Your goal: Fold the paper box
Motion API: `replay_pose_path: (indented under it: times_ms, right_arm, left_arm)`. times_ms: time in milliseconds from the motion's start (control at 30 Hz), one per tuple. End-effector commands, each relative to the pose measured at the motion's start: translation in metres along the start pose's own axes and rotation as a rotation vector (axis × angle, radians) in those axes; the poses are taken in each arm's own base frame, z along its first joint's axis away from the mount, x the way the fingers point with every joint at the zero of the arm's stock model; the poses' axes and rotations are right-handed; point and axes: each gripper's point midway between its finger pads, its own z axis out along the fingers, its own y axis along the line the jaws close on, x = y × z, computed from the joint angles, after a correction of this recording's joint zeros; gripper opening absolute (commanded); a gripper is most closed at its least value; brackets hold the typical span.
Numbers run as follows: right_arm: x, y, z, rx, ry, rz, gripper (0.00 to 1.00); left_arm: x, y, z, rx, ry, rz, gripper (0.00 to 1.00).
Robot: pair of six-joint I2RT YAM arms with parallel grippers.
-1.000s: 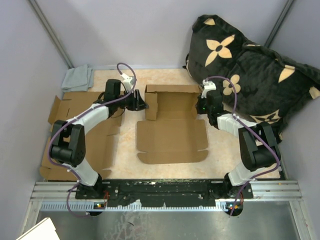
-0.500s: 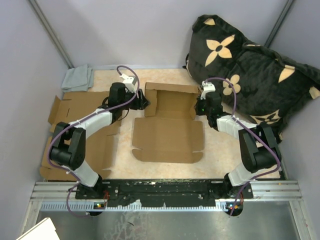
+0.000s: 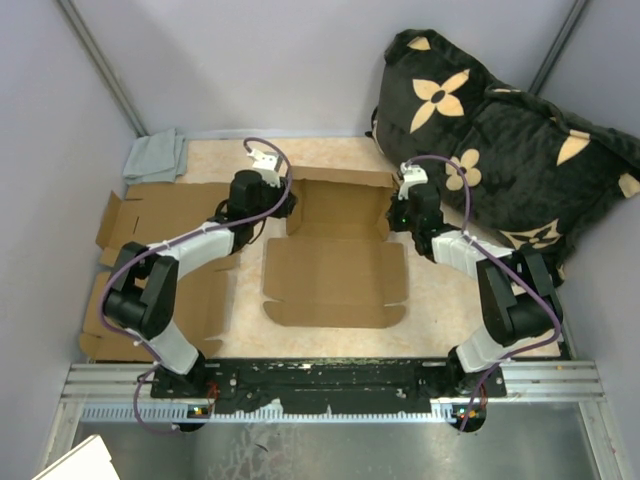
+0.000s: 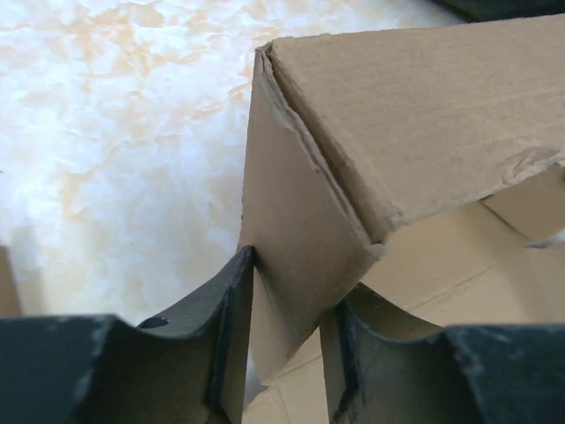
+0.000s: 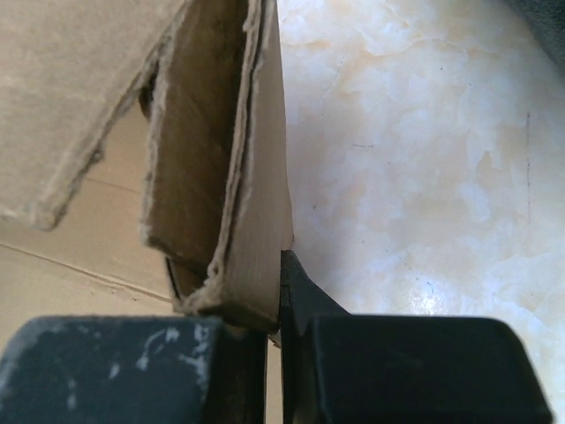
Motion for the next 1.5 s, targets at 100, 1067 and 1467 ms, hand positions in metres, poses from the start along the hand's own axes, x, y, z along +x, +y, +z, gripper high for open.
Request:
replay_pose_path:
  times_ms: [100, 1067, 1467]
  right_arm:
    - [-0.032, 0.020, -0.010, 0.032, -0.039, -0.036, 0.00]
    - [-0.024, 0.018, -0.007, 0.129, 0.106, 0.075, 0.00]
    - [-0.039, 0.029, 0.006, 0.164, 0.333, 0.114, 0.00]
  left_arm:
    - [-0.002, 0.024, 0.009, -0.320, 0.105, 0.146, 0.38]
    - [0.050, 0.006, -0.019, -0.468, 0.401, 0.064, 0.39]
    - [0.029, 0.009, -0.068, -0.503, 0.465, 0.084, 0.50]
